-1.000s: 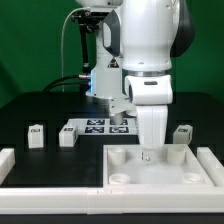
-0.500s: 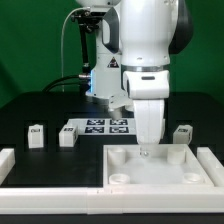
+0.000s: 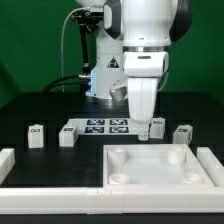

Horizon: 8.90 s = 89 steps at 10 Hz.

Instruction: Assemble one leg

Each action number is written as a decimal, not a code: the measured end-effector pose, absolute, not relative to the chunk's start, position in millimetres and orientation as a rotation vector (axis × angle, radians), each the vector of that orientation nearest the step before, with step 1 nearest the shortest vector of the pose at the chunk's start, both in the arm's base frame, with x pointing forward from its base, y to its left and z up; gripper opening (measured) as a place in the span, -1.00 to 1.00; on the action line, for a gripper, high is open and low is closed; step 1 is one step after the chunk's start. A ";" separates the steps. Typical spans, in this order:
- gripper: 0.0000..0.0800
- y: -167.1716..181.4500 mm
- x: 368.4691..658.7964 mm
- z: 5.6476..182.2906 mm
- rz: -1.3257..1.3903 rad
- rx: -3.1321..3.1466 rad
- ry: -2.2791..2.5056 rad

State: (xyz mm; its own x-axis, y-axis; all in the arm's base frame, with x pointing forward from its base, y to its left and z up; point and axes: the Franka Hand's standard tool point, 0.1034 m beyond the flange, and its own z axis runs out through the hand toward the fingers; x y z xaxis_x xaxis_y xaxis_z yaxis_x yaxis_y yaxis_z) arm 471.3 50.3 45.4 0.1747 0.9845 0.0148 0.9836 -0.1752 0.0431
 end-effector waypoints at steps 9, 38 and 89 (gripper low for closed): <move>0.62 80.7 453.1 39.3 0.103 3.141 0.529; 0.62 142.6 395.3 13.4 -1.349 2.954 -0.525; -0.27 104.7 605.0 75.1 0.810 3.101 0.264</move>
Offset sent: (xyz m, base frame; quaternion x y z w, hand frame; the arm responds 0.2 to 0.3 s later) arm 0.0000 0.0000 0.0000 0.0000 0.0000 0.1790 0.9838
